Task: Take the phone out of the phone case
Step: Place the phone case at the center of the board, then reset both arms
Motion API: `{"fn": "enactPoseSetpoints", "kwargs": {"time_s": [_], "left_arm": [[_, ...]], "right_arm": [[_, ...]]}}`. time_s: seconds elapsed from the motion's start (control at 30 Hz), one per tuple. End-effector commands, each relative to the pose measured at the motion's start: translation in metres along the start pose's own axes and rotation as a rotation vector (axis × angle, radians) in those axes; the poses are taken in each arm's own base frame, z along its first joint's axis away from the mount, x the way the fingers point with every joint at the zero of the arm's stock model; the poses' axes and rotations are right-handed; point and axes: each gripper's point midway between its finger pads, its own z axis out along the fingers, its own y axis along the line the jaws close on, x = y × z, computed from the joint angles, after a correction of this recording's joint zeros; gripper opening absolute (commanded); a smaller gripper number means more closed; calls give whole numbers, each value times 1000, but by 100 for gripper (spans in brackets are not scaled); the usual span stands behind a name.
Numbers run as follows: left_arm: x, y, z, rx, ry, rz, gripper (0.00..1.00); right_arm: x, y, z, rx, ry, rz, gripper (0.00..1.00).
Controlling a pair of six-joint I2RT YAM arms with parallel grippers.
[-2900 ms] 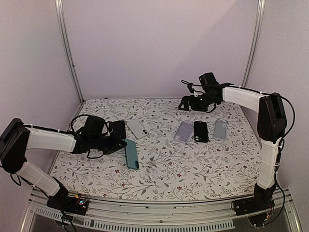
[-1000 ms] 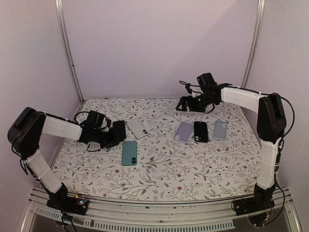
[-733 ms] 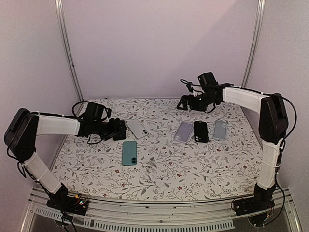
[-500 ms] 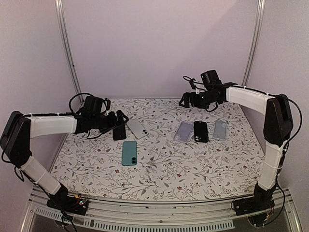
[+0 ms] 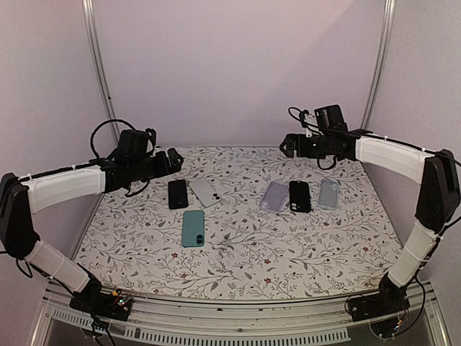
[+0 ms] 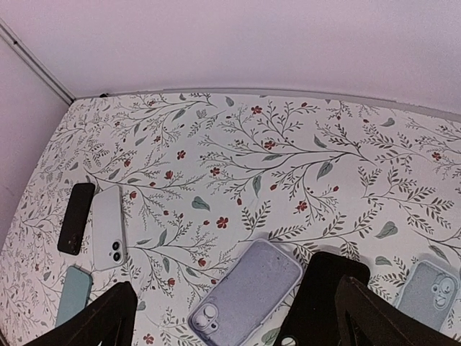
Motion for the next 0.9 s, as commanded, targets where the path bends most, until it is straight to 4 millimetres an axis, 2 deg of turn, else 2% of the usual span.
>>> {"fn": "enactPoseSetpoints", "kwargs": {"time_s": [0.0,0.13,0.37,0.5,0.63,0.7,0.87], "left_arm": [[-22,8,-12,-92,-70,32,99],[-29,11,-19,-93,-118,31,99],[-43,27,-32,-146,-246,50,99],[-45,29,-35,-123,-306,114,99],[-35,40,-34,-136,-332,157,99],[-29,47,-35,-153,-339,170,99],[-17,56,-34,-137,-348,196,99]], "right_arm": [[-31,-13,-38,98,-192,-15,99],[-35,-33,-63,135,-278,-24,99],[-26,-73,-108,237,-466,-62,99],[-16,-98,-118,316,-478,-112,99],[-2,-140,-128,398,-491,-80,99],[11,-169,-140,465,-511,-56,99],[37,-224,-166,563,-582,19,99]]}}
